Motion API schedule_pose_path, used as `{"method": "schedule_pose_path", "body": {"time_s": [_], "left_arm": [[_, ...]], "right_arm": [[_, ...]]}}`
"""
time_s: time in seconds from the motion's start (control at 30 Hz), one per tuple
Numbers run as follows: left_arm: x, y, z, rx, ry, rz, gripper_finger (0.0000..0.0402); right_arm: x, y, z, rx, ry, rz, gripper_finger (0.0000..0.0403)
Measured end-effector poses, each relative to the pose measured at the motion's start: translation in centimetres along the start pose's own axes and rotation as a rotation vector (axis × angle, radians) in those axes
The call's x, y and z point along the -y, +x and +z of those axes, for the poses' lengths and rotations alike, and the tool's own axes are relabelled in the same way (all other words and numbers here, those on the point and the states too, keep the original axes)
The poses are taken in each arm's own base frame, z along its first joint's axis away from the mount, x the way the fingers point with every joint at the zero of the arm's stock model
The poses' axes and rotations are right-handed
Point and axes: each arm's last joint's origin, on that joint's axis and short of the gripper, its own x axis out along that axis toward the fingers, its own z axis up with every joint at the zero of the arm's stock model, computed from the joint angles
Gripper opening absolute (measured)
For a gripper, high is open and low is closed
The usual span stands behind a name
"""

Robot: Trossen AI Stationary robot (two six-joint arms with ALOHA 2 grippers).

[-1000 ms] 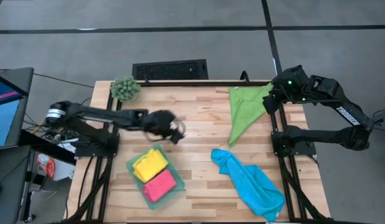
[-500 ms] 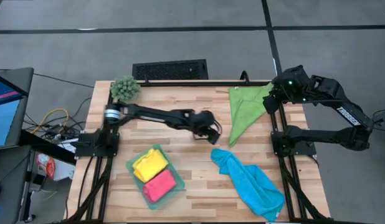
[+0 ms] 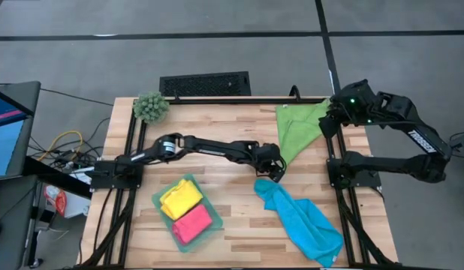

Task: Fold microfiber towels
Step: Fold the green towel

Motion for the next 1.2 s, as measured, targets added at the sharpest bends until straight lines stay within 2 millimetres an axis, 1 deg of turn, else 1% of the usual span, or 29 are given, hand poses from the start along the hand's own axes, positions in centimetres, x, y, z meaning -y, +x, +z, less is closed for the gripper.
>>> {"method": "schedule_pose_path", "body": {"time_s": [0.03, 0.17, 0.27, 0.37, 0.5, 0.73, 0.8, 0.87, 0.93, 1.0, 1.1, 1.2], "left_arm": [[-0.1, 0.4, -0.1, 0.002, -0.002, -0.002, 0.0206], [0.0, 0.6, -0.1, 0.027, 0.001, -0.017, 0.0206], [-0.1, 1.2, -0.4, 0.021, -0.005, -0.030, 0.0205], [0.2, 1.7, -0.4, 0.037, -0.009, -0.071, 0.0190], [0.1, 2.3, -0.7, 0.007, -0.017, -0.095, 0.0141], [-0.4, 3.0, -0.9, -0.035, -0.005, -0.123, 0.0022], [-0.7, 2.8, -0.7, -0.062, 0.000, -0.130, 0.0007], [-0.9, 2.2, -0.6, -0.097, 0.015, -0.115, 0.0007], [-0.8, 0.9, -0.6, -0.144, 0.059, -0.075, 0.0003], [-0.6, -1.0, -0.4, -0.179, 0.141, -0.031, 0.0002], [-0.3, -4.4, -0.3, -0.231, 0.285, 0.068, 0.0002], [-0.2, -6.8, -0.8, -0.305, 0.414, 0.171, 0.0002]], "right_arm": [[0.0, -0.1, -0.1, 0.004, 0.006, 0.002, 0.0223], [0.2, -0.7, -0.5, 0.031, 0.011, 0.008, 0.0223], [0.3, -1.2, -0.9, 0.051, 0.014, 0.013, 0.0223], [0.5, -1.6, -1.2, 0.070, 0.026, 0.017, 0.0223], [0.6, -2.2, -1.7, 0.098, 0.043, 0.024, 0.0223], [0.9, -3.0, -2.4, 0.136, 0.049, 0.034, 0.0223], [0.9, -3.0, -2.4, 0.137, 0.049, 0.034, 0.0223], [0.8, -2.9, -2.2, 0.140, 0.049, 0.035, 0.0223], [0.8, -2.9, -2.0, 0.155, 0.050, 0.040, 0.0223], [0.6, -2.7, -1.5, 0.173, 0.045, 0.055, 0.0223], [0.3, -2.1, -0.6, 0.178, 0.007, 0.066, 0.0223], [-0.1, -1.0, 0.6, 0.161, -0.051, 0.064, 0.0223]]}}
